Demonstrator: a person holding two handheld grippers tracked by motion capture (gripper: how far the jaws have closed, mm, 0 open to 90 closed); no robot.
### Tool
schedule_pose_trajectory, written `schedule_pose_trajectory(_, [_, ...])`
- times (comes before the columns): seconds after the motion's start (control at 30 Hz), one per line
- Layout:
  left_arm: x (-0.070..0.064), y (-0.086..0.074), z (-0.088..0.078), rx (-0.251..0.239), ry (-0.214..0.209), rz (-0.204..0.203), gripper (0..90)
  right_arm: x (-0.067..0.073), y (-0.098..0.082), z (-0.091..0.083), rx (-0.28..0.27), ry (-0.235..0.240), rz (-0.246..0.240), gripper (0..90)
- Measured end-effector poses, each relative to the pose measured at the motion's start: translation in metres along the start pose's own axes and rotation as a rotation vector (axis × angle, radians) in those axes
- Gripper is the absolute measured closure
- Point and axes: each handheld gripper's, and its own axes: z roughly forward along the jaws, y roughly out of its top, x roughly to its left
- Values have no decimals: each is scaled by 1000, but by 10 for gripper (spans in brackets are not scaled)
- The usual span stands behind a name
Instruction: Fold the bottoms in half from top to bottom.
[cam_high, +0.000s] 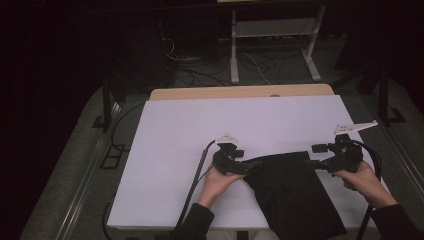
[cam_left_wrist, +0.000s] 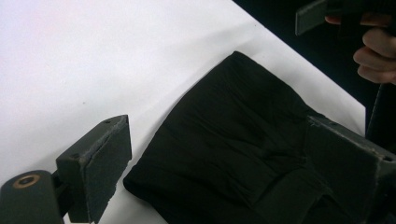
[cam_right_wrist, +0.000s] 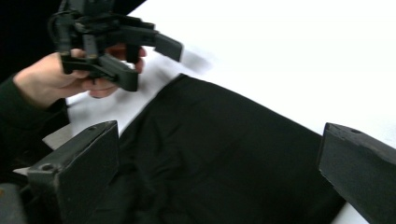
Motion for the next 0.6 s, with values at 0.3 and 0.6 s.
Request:
schedule_pose_trajectory(0.3, [10,-2,6,18,26,-20,88,-39,-10,13,91,-137,37,0])
schedule_pose_trajectory(0.6, [16,-8,17,75,36,-35,113,-63,-15,22,88,-122,60,123])
